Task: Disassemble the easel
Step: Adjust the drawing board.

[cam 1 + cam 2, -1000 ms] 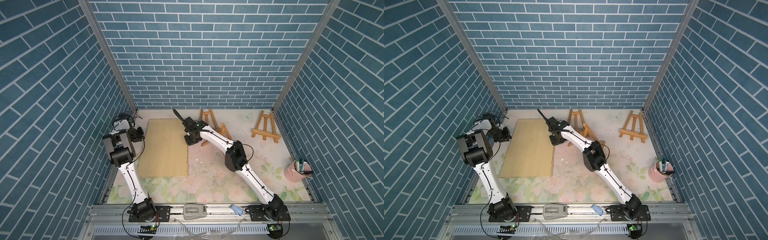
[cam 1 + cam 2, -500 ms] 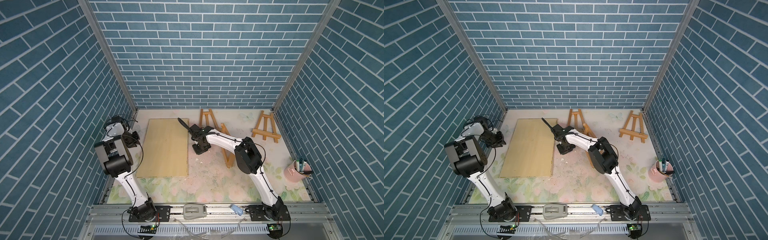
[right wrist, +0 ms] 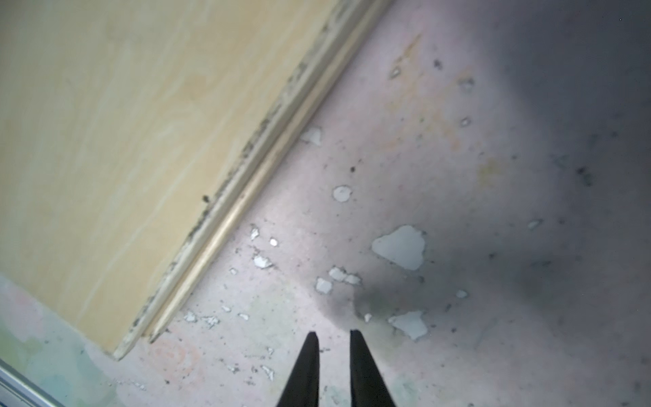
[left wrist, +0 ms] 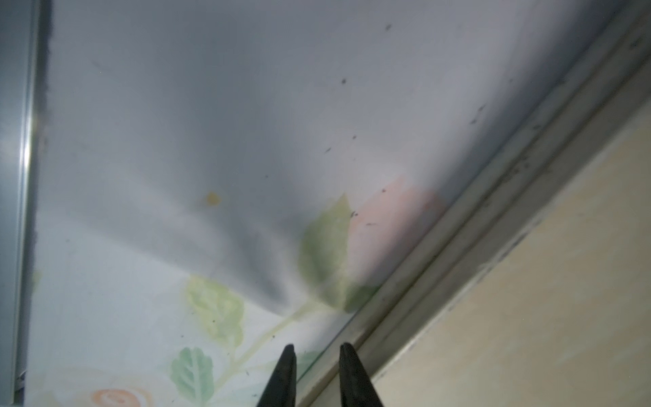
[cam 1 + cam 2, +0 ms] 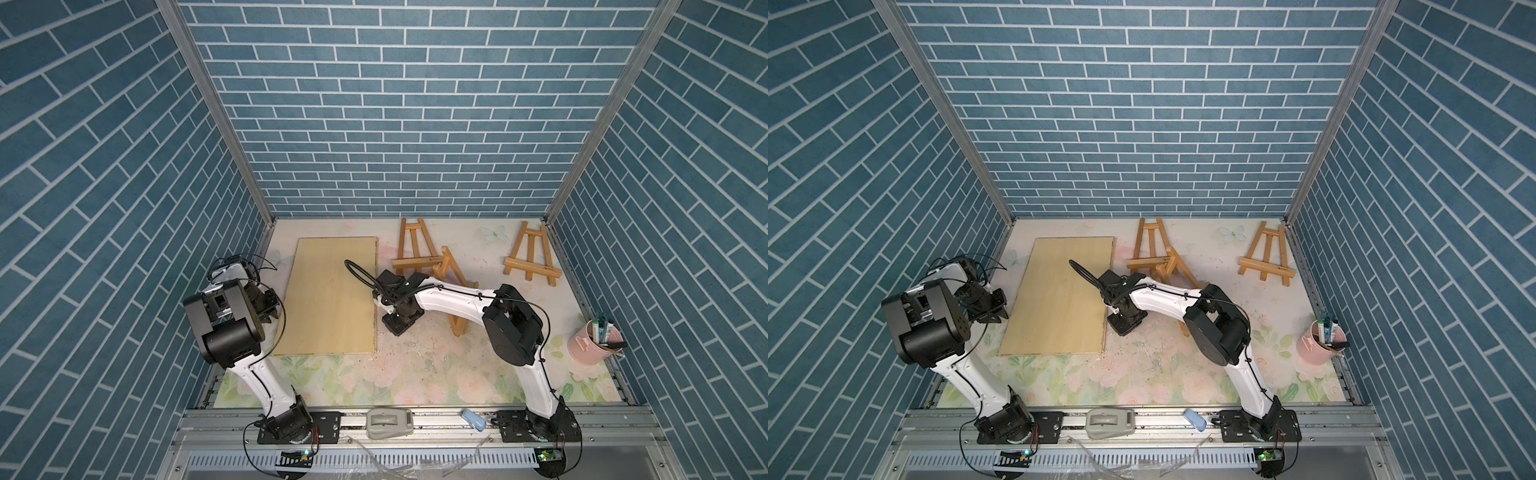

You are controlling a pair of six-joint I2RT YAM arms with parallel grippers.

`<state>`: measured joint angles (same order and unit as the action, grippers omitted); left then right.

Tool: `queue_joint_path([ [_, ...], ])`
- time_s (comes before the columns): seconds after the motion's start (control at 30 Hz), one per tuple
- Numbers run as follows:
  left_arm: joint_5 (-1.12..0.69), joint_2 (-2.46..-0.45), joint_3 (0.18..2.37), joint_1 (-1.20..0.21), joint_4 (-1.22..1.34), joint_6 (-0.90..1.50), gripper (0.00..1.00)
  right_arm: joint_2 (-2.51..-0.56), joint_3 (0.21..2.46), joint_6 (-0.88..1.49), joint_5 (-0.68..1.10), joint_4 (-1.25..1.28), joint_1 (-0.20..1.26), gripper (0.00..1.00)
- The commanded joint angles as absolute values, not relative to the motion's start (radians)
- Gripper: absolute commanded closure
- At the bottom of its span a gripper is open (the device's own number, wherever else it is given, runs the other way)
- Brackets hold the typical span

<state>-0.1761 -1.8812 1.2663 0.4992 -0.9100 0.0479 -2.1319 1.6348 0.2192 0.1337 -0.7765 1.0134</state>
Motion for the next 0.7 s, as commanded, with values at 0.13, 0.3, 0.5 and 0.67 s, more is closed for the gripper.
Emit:
queue_joint_path([
  [0.13, -0.179, -1.856, 1.234, 0.503, -0.911, 0.025, 0.76, -2.171, 1.66, 0.163, 0.16, -0.749, 1.047, 0.82],
  [0.3, -0.189, -1.86, 1.211, 0.503, -0.901, 0.021, 0.76, -2.227, 1.713, 0.157, 0.162, -0.77, 1.054, 0.82],
  [0.5, -0.203, -1.86, 1.184, 0.505, -0.887, 0.016, 0.76, -2.254, 1.748, 0.14, 0.172, -0.787, 1.066, 0.82],
  [0.67, -0.216, -1.861, 1.184, 0.503, -0.888, 0.015, 0.76, -2.274, 1.779, 0.135, 0.18, -0.801, 1.076, 0.82],
])
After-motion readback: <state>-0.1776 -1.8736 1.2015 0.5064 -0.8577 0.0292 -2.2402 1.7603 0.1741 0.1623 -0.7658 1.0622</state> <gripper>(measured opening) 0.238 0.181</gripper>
